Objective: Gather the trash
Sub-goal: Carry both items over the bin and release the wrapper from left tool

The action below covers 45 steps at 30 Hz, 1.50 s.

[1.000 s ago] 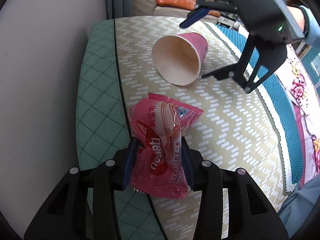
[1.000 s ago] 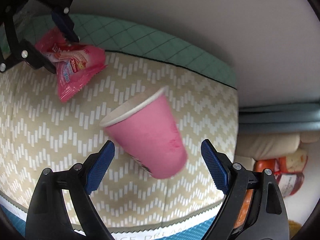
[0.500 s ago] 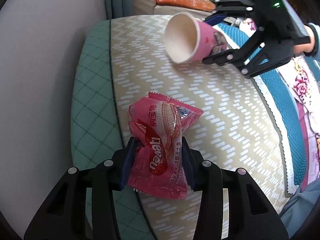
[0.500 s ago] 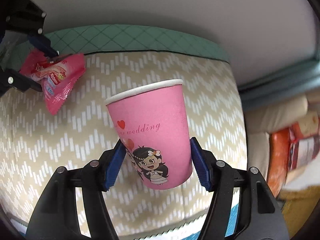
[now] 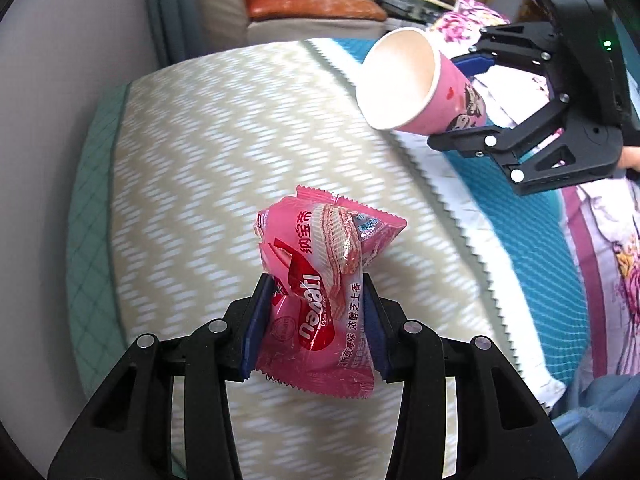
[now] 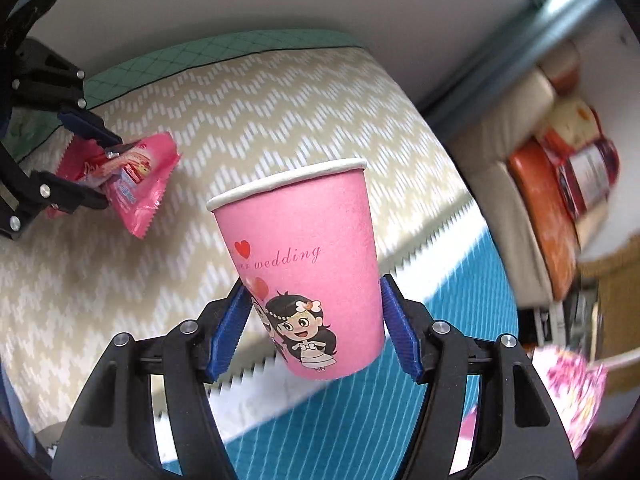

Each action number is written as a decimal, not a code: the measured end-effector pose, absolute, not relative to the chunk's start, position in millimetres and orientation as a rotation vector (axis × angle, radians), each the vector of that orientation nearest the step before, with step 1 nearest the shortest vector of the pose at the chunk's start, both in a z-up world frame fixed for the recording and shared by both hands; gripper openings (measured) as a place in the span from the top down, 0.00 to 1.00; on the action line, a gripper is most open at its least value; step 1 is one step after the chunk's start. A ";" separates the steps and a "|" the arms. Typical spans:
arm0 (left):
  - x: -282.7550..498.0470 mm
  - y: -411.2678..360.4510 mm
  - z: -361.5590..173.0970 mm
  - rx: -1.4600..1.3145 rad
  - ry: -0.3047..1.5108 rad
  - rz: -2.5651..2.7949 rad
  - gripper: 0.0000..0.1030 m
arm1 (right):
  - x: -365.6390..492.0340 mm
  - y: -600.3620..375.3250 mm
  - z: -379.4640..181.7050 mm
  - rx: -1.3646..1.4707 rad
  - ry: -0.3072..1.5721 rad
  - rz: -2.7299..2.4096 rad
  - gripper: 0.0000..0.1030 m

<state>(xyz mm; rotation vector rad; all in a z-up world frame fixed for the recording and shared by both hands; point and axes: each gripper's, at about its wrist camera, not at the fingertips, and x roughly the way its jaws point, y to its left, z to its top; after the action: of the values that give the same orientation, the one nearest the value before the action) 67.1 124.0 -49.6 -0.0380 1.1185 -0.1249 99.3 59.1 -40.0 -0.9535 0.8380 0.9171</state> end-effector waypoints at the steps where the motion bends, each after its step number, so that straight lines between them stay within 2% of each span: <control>1: 67.2 113.8 -48.4 -0.028 1.119 -0.132 0.57 | 96.5 45.3 -36.7 -0.924 0.844 0.896 0.40; 31: 119.9 -140.8 -35.8 0.097 1.111 -0.279 0.57 | 43.8 -253.2 -28.5 -0.393 0.960 0.393 0.40; 45: 145.7 -210.2 -42.6 0.139 1.138 -0.331 0.57 | 49.6 -354.9 -29.6 -0.141 0.959 0.281 0.40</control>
<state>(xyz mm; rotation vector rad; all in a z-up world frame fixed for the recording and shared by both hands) 145.7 -210.2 -42.6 0.1387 1.1382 -0.3309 49.6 -354.9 -29.6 -0.1407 0.9593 0.2809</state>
